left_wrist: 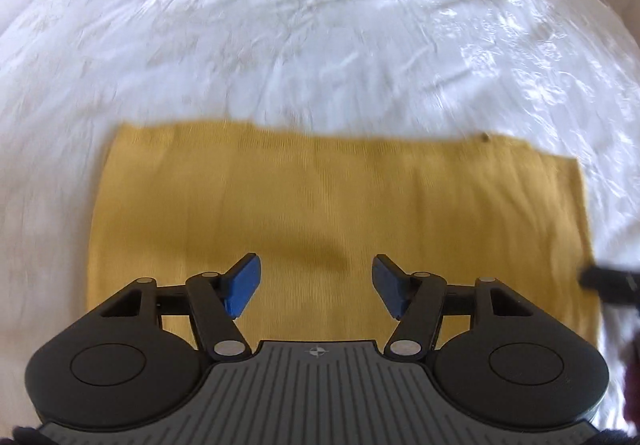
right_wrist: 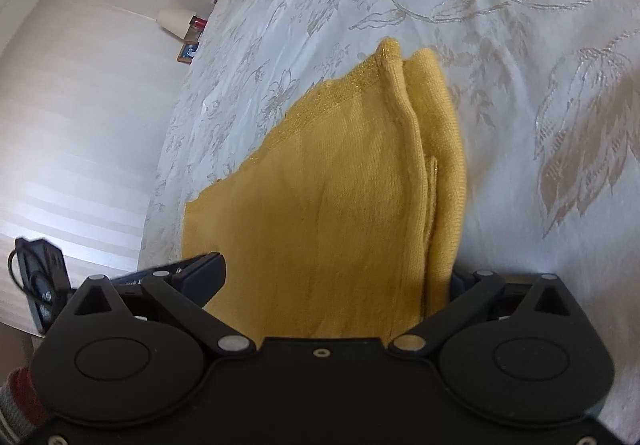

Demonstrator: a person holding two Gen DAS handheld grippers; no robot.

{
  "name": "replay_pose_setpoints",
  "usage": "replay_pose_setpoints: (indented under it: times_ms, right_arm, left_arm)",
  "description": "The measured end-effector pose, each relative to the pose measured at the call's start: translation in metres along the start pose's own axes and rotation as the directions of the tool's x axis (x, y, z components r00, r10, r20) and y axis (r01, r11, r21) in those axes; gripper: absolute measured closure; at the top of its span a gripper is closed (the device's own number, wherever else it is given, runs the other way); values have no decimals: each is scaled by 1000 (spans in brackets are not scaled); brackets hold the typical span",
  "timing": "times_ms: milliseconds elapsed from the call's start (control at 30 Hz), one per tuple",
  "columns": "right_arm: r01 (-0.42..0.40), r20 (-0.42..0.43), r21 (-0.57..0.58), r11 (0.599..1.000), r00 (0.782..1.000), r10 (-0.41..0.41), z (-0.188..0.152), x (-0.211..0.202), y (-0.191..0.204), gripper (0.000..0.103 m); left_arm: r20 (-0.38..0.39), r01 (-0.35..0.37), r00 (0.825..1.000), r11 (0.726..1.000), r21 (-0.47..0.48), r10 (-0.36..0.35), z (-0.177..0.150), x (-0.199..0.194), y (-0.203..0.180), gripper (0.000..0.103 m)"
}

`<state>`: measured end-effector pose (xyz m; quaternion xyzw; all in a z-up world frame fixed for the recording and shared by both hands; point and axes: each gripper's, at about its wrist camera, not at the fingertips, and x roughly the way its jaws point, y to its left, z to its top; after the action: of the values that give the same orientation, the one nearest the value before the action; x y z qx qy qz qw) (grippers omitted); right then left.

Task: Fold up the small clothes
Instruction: 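Move the open right gripper to the folded sweater's side edge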

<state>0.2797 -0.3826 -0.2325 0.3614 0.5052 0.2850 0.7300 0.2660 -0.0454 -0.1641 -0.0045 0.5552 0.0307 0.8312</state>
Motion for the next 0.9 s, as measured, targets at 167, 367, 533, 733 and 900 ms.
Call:
replay_pose_setpoints:
  times_ms: [167,367,533,733,900]
  right_arm:
    - [-18,-16,-2,1000,1000,18,0,-6,-4,0]
    - [-24,-5,0,1000,1000,24,-3,-8,-6,0]
    - [-35,7,3,999,999,35,-7,-9,-9,1]
    - [-52,1,15,999,999,52,-9,-14,-15,1]
    - [-51,-16,7,999,999,52,-14,-18,-14,1]
  left_arm:
    - [-47,-42,998,997,62,45,24,33,-15,42]
    - [-81,-84,992,992,93,92,34,53,-23,34]
    - [-41,-78,996,994,74,81,31,36,-18,36]
    - [-29,-57,998,998,-13,56,-14,-3,-9,37]
    - [-63,-70,996,996,-53,67,-47,-10,-3,37]
